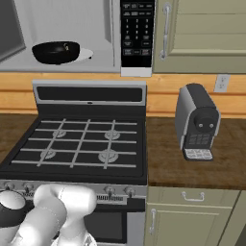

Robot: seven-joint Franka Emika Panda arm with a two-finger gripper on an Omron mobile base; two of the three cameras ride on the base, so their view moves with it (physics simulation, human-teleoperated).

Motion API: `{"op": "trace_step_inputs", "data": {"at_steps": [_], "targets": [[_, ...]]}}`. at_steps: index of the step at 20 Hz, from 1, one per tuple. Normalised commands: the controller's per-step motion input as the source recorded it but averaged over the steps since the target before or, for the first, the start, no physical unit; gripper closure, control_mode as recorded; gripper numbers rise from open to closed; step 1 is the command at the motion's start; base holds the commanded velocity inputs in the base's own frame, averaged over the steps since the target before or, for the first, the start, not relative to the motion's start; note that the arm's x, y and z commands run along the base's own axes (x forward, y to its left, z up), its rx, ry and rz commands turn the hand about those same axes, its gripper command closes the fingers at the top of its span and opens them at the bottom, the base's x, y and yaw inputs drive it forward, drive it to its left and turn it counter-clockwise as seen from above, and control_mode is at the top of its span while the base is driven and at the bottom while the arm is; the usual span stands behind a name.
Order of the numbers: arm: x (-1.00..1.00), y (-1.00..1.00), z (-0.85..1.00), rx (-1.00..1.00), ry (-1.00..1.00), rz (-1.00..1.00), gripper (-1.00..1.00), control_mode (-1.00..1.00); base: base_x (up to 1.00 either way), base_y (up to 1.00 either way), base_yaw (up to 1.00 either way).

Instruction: Pick the mushroom from the sink and place it in the bowl. Then pick the bowl and place it in the microwave. Then close the microwave door and press the start button.

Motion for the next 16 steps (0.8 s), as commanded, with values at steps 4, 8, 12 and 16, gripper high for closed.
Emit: {"op": "trace_step_inputs", "data": {"at_steps": [4, 8, 12, 16], "targets": [[1.00, -0.97, 0.36, 0.12, 0.05, 0.00, -1.00, -1.00, 0.00, 0.00, 0.00], [1.00, -0.82, 0.18, 0.05, 0.05, -0.02, -1.00, -1.00, 0.00, 0.00, 0.00], [1.00, -0.71, 0.09, 0.02, 0.11, -0.05, -1.00, -1.00, 0.00, 0.00, 0.00], [1.00, -0.52, 0.00, 0.05, 0.09, 0.00, -1.00, -1.00, 0.00, 0.00, 0.00]]}}
